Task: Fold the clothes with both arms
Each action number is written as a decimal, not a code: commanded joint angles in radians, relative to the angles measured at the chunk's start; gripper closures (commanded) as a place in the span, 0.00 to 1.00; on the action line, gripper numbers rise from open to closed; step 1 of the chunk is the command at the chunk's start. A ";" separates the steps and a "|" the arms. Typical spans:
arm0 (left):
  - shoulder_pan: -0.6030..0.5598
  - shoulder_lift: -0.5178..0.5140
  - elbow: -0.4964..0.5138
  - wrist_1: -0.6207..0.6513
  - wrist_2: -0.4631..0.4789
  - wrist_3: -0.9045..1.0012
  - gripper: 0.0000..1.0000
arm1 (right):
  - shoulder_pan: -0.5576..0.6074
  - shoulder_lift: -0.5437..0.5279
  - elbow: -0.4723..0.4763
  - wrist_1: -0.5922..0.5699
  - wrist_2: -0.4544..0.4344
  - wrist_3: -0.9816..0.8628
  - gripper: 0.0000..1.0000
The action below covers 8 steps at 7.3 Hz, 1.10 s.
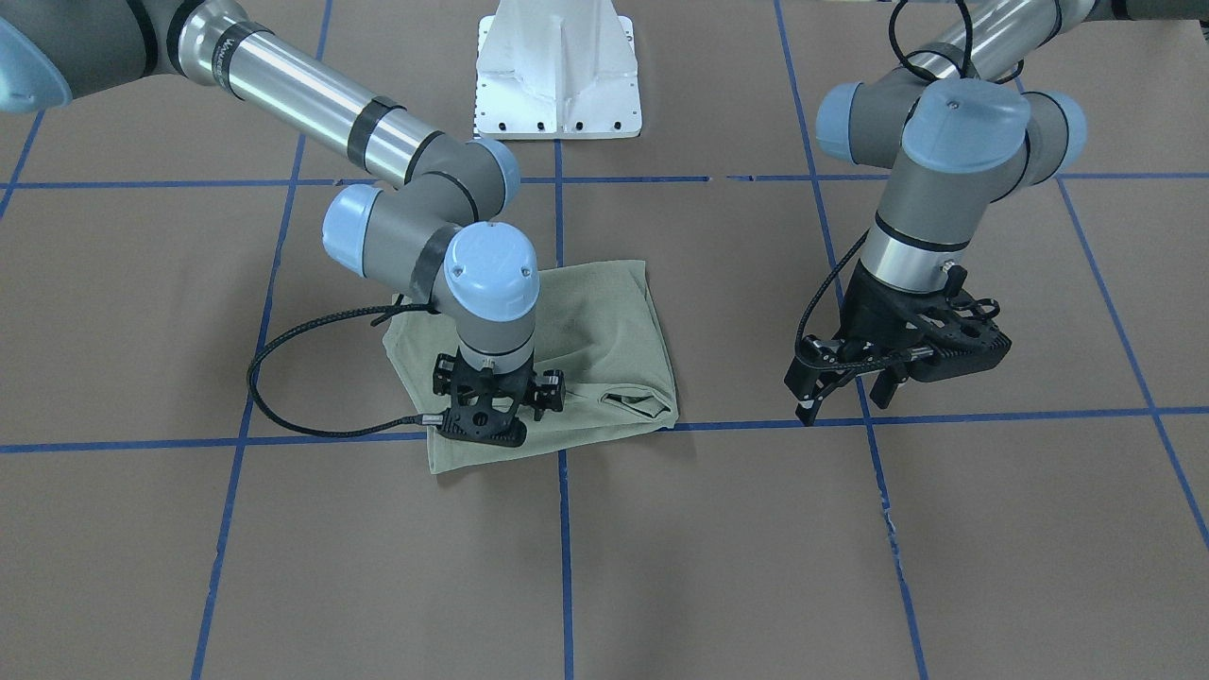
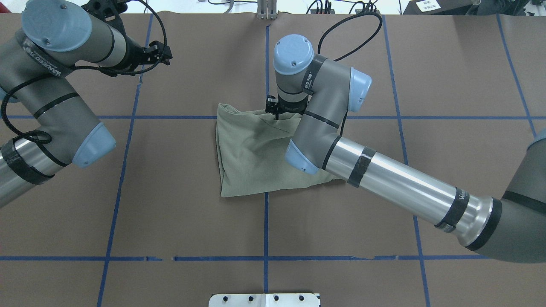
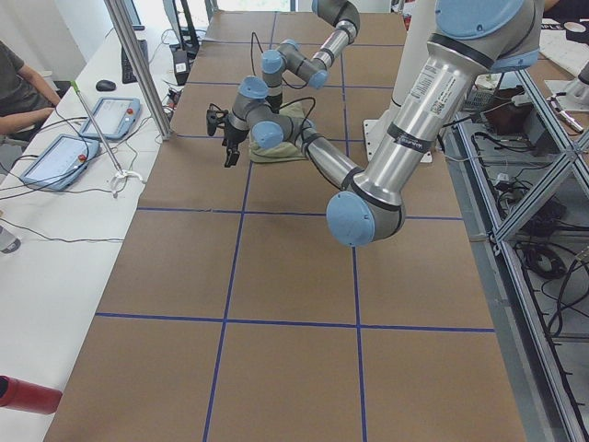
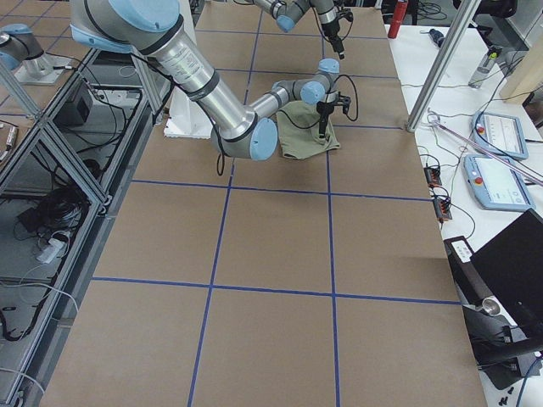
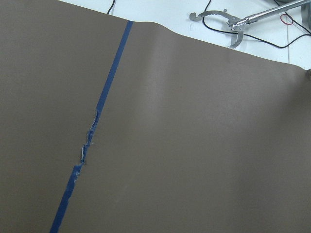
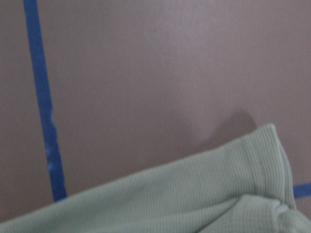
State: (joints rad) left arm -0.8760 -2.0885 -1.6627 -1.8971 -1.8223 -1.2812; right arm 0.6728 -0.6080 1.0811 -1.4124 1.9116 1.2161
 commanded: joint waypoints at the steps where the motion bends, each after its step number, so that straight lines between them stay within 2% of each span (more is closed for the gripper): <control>1: 0.000 0.001 -0.012 0.003 -0.011 -0.004 0.01 | 0.042 0.057 -0.084 0.043 0.000 -0.026 0.00; 6: 0.000 0.004 -0.012 0.003 -0.012 0.002 0.01 | 0.039 0.036 -0.079 0.038 0.000 -0.017 0.01; 7: 0.000 0.002 -0.012 0.003 -0.012 0.002 0.01 | 0.039 0.031 -0.072 0.032 0.010 -0.012 0.13; 8: 0.000 0.001 -0.014 0.003 -0.012 0.002 0.01 | 0.037 0.027 -0.067 0.027 0.013 -0.012 0.18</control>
State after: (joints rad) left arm -0.8758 -2.0863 -1.6756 -1.8945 -1.8346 -1.2795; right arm 0.7121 -0.5749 1.0073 -1.3796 1.9192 1.2020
